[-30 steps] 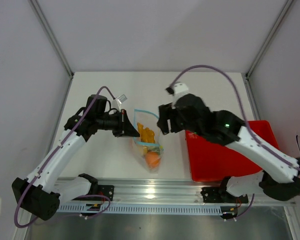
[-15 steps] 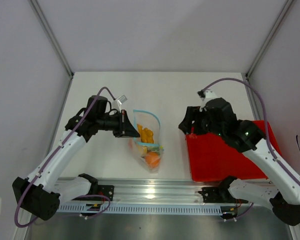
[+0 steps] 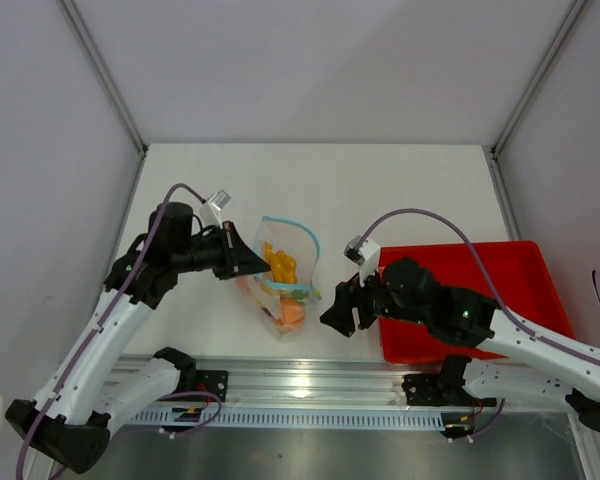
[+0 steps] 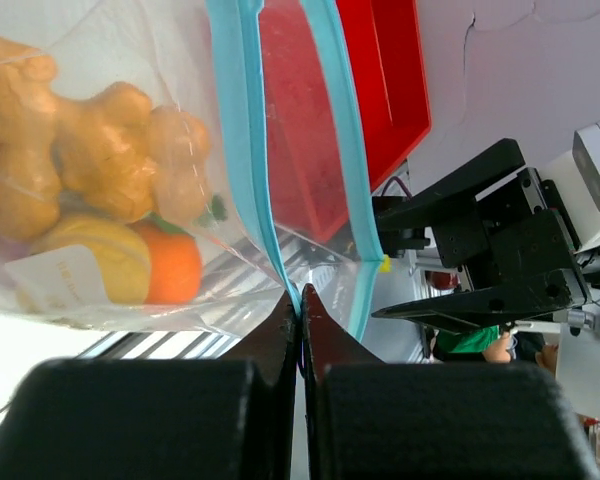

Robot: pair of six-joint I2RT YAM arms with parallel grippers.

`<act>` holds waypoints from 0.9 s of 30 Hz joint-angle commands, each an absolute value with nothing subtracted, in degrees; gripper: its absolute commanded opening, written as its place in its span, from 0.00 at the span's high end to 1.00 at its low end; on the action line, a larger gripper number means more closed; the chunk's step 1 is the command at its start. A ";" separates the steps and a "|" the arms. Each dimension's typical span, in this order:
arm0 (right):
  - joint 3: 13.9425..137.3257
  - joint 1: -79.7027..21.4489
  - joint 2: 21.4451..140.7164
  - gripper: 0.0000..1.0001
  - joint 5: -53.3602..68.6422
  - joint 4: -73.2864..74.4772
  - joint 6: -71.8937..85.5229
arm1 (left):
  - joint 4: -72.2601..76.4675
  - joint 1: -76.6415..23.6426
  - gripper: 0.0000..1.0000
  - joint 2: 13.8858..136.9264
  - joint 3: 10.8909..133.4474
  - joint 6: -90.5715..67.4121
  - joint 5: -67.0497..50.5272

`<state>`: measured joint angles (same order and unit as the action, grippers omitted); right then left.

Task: Place the food in the zip-top bag and seal the zipper
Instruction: Adjust the zipper food storage bag at the center of the board.

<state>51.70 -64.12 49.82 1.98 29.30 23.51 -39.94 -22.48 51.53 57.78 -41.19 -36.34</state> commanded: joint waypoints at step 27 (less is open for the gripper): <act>37.01 -71.90 52.22 0.26 -22.51 0.71 28.03 | -35.42 -22.24 0.99 48.25 53.88 -45.00 -35.68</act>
<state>37.93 -73.19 56.16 -19.53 1.69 25.65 -36.23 -22.48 49.43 51.55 -45.01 -34.72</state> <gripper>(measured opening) 0.718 0.005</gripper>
